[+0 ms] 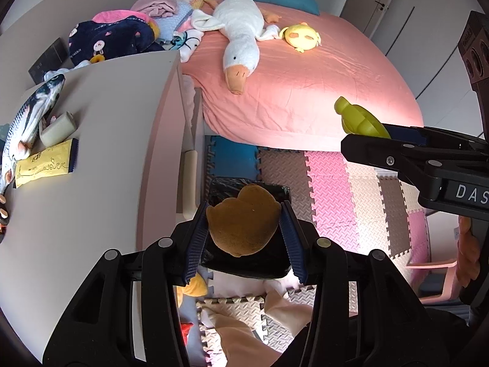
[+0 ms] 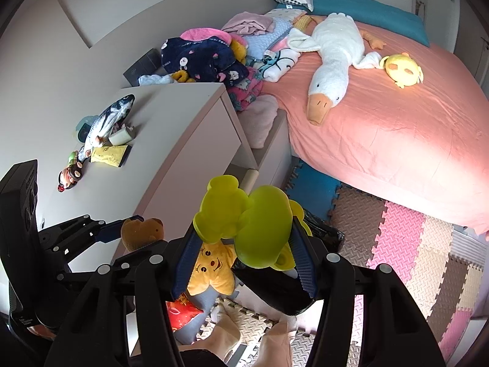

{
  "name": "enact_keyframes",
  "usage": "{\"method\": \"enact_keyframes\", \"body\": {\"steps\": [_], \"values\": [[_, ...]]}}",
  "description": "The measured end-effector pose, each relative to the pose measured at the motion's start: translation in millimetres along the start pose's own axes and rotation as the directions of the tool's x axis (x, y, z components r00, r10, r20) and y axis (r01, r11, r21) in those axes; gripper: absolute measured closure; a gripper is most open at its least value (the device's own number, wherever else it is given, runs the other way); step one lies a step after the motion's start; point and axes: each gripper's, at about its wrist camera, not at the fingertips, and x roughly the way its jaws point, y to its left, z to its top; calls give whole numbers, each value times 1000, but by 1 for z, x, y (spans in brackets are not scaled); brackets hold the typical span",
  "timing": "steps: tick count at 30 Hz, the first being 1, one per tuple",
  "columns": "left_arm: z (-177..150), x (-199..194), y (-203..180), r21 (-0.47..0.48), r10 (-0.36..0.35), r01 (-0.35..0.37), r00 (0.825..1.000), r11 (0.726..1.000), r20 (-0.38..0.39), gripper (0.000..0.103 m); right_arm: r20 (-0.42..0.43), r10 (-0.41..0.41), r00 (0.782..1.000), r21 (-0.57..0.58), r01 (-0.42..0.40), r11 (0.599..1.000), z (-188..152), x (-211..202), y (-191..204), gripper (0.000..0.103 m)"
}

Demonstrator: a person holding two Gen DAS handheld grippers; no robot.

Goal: Collect trash
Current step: 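Carry the bear plush and lime-green toy over the black trash bin, then open both tools to drop the bear and green toy into the bin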

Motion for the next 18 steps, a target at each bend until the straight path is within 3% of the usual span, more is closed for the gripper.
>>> {"method": "enact_keyframes", "body": {"steps": [6,7,8,9,11,14,18], "values": [[3,9,-2,7,-20,20,1000,1000,-22,53,-21,-14,1000,18,14,1000,1,5,-8,45],[3,12,-2,6,-19,19,999,1000,-40,30,-23,-20,1000,29,21,999,2,5,-10,41],[4,15,-1,-1,3,-3,998,1000,-56,12,-13,-35,999,42,35,998,3,3,-13,30],[5,16,1,-13,35,-35,998,999,-49,6,2,-46,999,50,46,998,4,1,-14,27],[5,18,7,-35,57,-59,997,998,-54,6,19,-57,998,56,56,997,6,-4,-19,26],[4,15,18,-94,19,-23,999,995,-49,6,32,-74,997,68,72,995,7,-7,-23,26],[4,9,21,-100,29,-32,999,994,-25,6,25,-62,998,80,60,995,6,-5,-25,26]]}}
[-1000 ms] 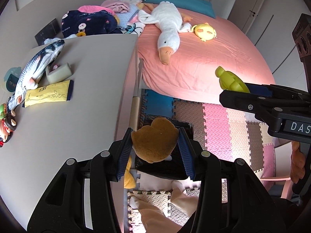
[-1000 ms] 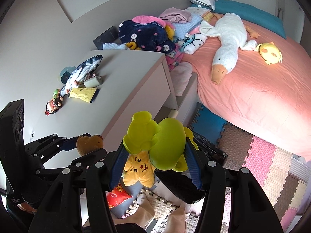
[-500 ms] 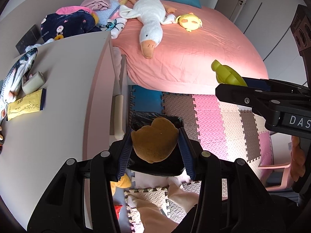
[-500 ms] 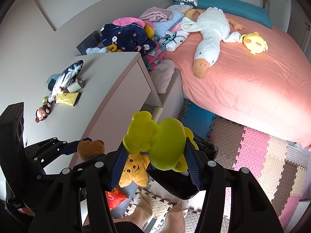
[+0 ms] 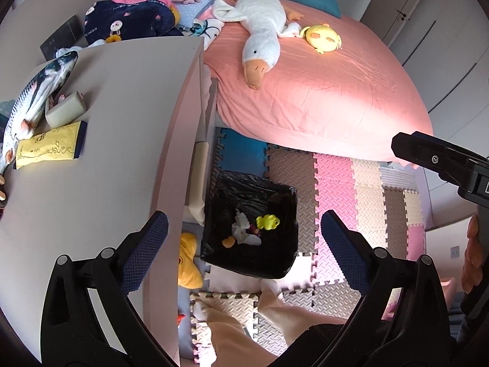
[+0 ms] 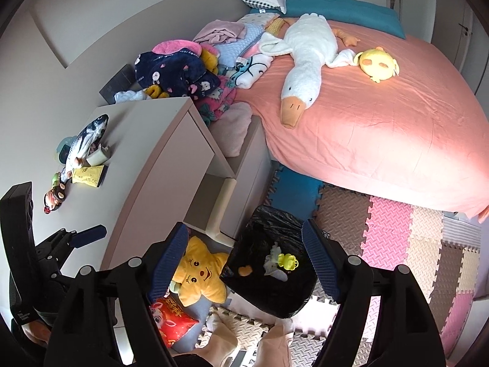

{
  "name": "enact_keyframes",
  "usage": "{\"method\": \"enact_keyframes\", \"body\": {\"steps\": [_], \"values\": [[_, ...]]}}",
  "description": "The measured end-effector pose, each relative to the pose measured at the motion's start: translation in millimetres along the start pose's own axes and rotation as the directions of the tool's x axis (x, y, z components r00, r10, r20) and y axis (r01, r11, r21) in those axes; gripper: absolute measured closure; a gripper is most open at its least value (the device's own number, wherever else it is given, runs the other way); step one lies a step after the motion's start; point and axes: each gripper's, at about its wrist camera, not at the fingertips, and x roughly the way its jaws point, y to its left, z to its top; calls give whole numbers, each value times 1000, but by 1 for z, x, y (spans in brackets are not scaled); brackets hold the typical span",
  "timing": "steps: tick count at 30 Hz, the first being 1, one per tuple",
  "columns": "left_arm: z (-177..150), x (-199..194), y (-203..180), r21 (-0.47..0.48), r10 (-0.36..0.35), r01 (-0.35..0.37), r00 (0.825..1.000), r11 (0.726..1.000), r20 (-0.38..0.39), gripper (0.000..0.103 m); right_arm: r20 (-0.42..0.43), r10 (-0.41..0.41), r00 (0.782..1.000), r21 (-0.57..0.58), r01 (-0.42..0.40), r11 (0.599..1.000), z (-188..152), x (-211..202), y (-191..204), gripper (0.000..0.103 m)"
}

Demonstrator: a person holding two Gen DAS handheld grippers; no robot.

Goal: Collect trash
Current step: 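Open both tools to drop the bear and green toy into the bin, then move both tools back over the desk toward the cartoon doll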

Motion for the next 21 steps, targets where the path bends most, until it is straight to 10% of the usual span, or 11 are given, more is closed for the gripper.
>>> {"method": "enact_keyframes", "body": {"steps": [21], "values": [[-28,-11,55,-128,43,-45,999,991,-15,6,-82,77,994,-117,-86,989,-1,35,71,26]]}}
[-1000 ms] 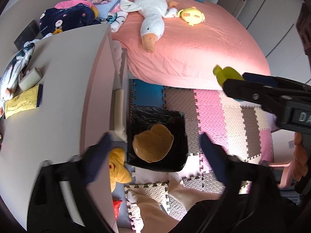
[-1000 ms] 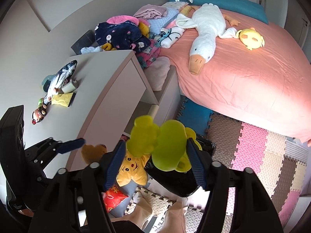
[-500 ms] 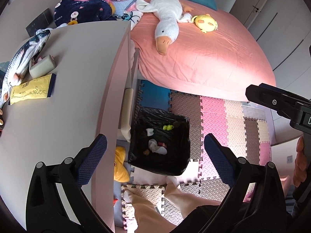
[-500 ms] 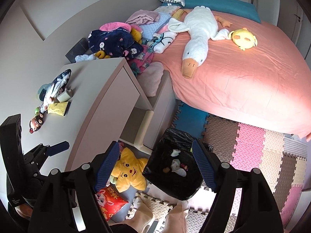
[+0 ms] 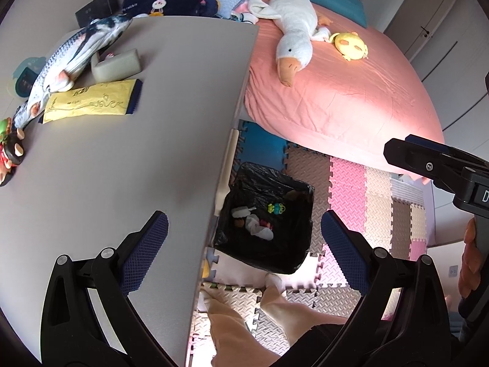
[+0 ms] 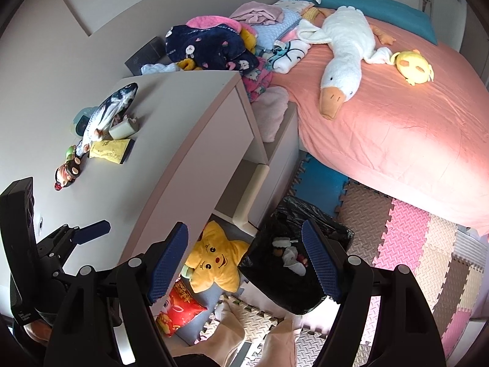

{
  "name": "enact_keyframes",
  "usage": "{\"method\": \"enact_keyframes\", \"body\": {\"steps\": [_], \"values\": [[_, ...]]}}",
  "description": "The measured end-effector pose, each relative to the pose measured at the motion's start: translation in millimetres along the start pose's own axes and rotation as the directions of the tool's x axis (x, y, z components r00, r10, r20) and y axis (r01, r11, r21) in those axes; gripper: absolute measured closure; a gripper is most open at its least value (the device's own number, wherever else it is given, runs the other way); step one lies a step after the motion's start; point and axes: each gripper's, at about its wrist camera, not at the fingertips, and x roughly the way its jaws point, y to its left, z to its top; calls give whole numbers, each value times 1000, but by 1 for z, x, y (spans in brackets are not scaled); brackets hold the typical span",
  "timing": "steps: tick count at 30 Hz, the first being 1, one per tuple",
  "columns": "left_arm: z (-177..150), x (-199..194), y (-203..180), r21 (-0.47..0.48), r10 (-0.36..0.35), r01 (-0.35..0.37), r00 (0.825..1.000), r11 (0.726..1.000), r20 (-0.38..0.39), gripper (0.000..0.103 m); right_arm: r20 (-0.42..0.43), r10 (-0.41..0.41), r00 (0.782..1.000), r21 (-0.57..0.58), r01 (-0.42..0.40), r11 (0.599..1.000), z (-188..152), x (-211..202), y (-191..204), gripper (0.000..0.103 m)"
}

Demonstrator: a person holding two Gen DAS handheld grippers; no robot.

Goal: Collect trash
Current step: 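Move both tools back over the desk toward the cartoon doll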

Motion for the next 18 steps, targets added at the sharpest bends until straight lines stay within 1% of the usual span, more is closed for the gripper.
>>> {"method": "enact_keyframes", "body": {"steps": [9,18], "values": [[-13,-16,49,-93,57,-55,998,994,19,6,-38,58,998,-111,-62,992,10,22,56,26],[-26,-34,100,-182,126,-118,991,976,33,6,-82,96,992,-206,-111,972,20,44,112,26]]}}
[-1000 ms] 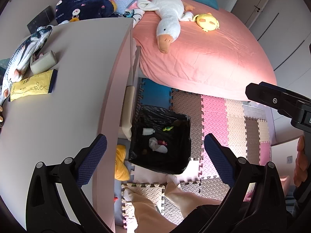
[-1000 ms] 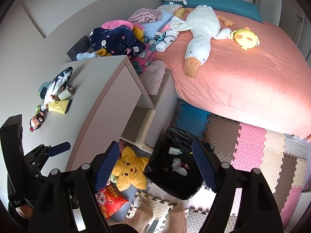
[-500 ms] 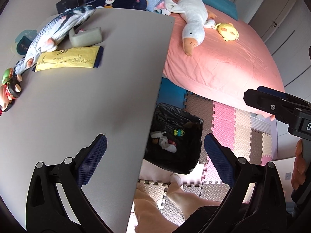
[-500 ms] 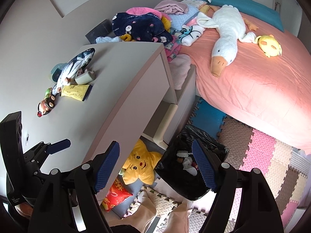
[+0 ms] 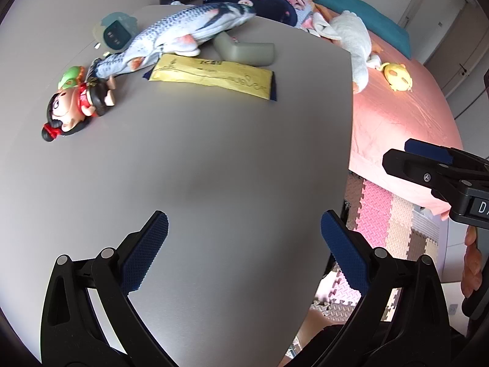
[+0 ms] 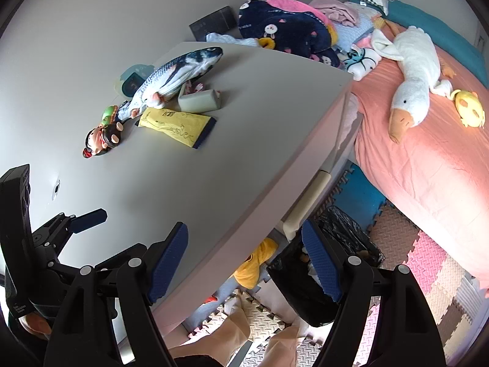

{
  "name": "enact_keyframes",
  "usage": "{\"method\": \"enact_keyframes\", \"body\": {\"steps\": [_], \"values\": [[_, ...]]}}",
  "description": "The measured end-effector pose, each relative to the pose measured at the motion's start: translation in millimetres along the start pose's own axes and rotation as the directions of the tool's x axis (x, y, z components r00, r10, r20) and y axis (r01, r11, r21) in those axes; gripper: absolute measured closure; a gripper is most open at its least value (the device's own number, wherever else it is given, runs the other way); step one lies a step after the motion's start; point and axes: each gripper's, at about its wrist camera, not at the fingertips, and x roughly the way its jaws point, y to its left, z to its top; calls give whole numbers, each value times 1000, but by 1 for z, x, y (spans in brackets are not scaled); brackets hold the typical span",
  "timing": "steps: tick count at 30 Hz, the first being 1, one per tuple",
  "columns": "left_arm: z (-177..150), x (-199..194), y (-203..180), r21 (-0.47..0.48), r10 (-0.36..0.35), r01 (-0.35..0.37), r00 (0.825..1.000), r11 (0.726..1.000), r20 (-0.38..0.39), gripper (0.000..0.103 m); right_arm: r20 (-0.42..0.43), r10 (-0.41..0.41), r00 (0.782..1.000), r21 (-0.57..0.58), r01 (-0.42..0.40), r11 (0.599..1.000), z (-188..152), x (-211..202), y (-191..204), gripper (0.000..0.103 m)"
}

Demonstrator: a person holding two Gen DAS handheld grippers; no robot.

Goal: Collect trash
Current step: 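Move both tools back over the desk toward the cartoon doll, then grasp the cartoon doll with the left tool while the right tool grasps the yellow packet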

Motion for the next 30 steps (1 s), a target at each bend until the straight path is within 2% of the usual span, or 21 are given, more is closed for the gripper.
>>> {"method": "enact_keyframes", "body": {"steps": [7,12,21,30], "values": [[-2,-5,42,-79,35,-34,999,996,12,6,-3,31,1000,-65,-31,997,18,15,34,26],[4,-9,67,-90,72,-70,997,993,26,6,1,61,998,-111,-61,992,35,25,55,26],[22,-11,117,-104,117,-113,992,988,37,6,-32,38,999,-149,-43,988,60,54,83,26],[45,-2,148,-96,139,-134,990,986,41,6,-66,8,998,-160,-18,987,81,86,95,26]]}}
